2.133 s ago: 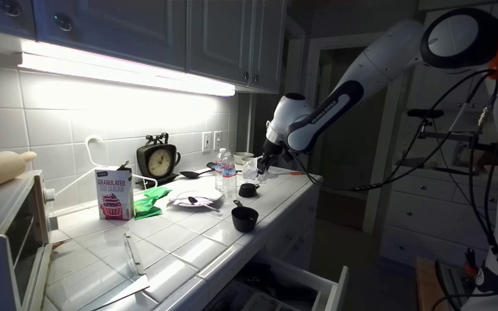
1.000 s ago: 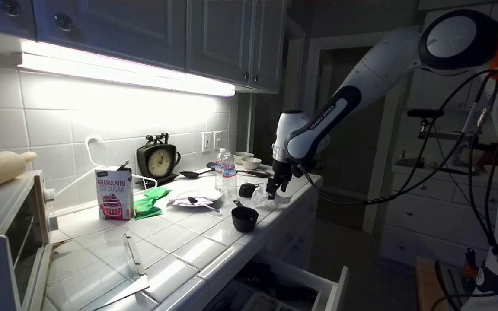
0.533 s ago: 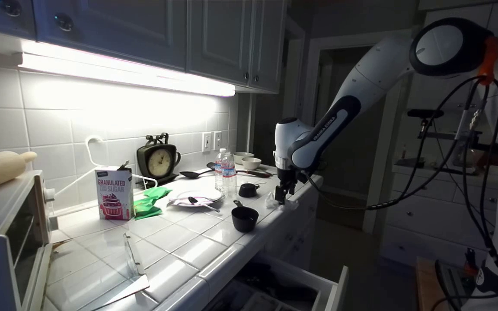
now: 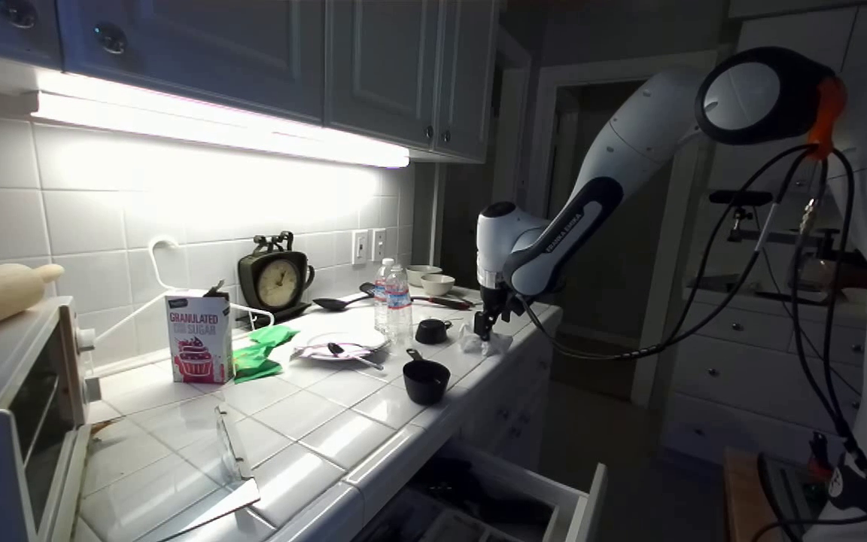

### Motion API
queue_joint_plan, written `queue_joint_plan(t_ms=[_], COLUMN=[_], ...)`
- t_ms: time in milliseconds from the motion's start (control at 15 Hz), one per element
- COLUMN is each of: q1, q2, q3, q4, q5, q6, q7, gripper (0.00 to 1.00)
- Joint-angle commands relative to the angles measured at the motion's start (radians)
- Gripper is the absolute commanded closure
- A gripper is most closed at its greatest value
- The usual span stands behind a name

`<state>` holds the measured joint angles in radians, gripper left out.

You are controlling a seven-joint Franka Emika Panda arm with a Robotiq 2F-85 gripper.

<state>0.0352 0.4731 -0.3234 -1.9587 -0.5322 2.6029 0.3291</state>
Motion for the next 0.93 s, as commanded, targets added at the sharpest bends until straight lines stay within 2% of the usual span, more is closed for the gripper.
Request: queue_joint_plan(t_ms=[0, 133, 267, 467, 600, 733, 867], q1=[0.088, 0.137, 0.145, 0.113, 0.121, 0.104, 0.065], q2=[0.043, 0.062, 0.065, 0.054, 0.067, 0.071, 0.068], q3=[-0.111, -0.18, -0.186, -0.119, -0.108, -0.066, 0.001], q4=[0.039, 0.057, 0.061, 0.03, 0.017, 0.003, -0.014], q5=[-0.181, -0.325, -0.412, -0.447, -0.501, -0.515, -0.452], q6=[0.095, 0.139, 0.131, 0.094, 0.089, 0.085, 0.082], q7=[0.18, 0.299, 0.385, 0.429, 0.46, 0.462, 0.408], gripper=[0.0, 0.0, 0.0, 0.0, 0.0, 0.0, 0.0])
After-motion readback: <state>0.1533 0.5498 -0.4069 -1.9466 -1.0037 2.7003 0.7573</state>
